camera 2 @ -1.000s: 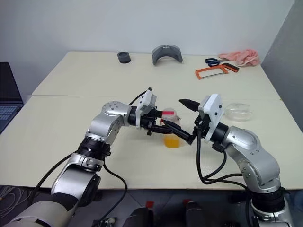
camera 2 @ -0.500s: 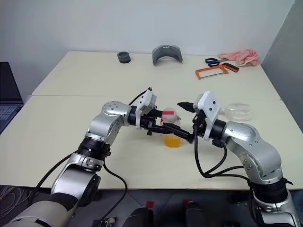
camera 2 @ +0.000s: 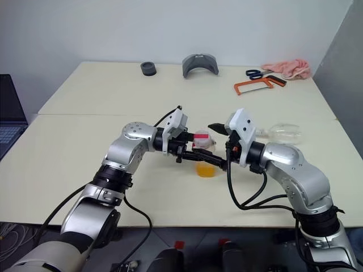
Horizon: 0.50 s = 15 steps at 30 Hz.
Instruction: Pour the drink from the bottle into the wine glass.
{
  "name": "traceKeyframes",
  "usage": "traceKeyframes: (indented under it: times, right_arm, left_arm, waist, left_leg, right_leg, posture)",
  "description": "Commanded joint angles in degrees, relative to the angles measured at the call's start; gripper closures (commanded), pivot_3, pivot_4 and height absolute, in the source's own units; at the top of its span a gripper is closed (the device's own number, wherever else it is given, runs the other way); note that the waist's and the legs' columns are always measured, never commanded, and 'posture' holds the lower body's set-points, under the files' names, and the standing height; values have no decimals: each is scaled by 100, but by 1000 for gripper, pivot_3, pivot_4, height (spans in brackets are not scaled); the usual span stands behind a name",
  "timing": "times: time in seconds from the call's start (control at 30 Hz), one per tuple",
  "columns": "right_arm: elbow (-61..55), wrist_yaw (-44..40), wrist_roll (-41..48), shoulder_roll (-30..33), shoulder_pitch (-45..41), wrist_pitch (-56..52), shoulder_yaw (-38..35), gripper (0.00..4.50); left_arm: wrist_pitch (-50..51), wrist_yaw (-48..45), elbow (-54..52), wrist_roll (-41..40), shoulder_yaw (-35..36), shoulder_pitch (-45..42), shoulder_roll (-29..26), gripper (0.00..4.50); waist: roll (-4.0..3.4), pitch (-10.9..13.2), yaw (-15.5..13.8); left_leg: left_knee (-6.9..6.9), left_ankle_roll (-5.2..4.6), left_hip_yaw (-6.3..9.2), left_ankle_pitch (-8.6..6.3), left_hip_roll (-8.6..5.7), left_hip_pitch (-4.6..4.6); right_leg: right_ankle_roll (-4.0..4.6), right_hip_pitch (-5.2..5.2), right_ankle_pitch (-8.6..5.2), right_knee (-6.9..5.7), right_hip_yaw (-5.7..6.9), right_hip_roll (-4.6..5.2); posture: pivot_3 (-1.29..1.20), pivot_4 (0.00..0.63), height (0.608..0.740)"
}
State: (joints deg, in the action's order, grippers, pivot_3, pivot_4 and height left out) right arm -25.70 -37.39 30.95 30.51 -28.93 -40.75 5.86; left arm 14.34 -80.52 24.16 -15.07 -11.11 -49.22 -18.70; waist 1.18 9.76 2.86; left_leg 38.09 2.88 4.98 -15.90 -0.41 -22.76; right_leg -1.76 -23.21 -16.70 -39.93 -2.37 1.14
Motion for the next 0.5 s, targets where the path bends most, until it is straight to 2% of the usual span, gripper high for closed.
traceKeyframes:
  times: [0.03,0.13,0.17,0.23,0.43,0.5]
  right_arm:
    - [-54,-10,-16,-76,-163,82,-27,0]
    - [-66,-7,-4,-128,-162,64,-67,0]
    - [-68,-3,-2,-144,-166,57,-72,174]
    - [-85,1,-7,-169,-159,42,-71,576]
    - [-159,5,-40,-196,-111,52,-40,2606]
    - [-199,-16,-128,-156,-88,127,8,2671]
  left_arm:
    - [-91,9,-236,-31,-16,-9,-13,2308]
    - [-78,23,-266,-31,-19,7,-7,2308]
    - [-80,25,-266,-29,-19,9,-8,2308]
    - [-81,29,-271,-28,-19,15,-9,2308]
    - [-83,34,-271,-27,-18,21,-11,2308]
    - [-84,32,-272,-28,-18,24,-15,2308]
  waist:
    - [0,0,0]
    - [0,0,1]
    - [0,0,1]
    - [0,0,1]
    - [0,0,1]
    - [0,0,1]
  left_leg:
    - [0,0,0,0,0,0]
    - [0,0,1,0,0,0]
    - [0,0,2,0,0,0]
    - [0,0,2,0,0,0]
    - [0,0,4,0,0,0]
    - [0,0,4,0,0,0]
  right_leg:
    - [0,0,0,0,0,0]
    - [0,0,0,0,1,0]
    - [0,0,0,0,1,0]
    - [0,0,0,0,0,0]
    - [0,0,0,0,0,0]
    - [0,0,0,0,0,0]
  posture:
    - [0,150,740]
    - [0,150,740]
    - [0,150,740]
    - [0,150,740]
    - [0,150,740]
    - [0,150,740]
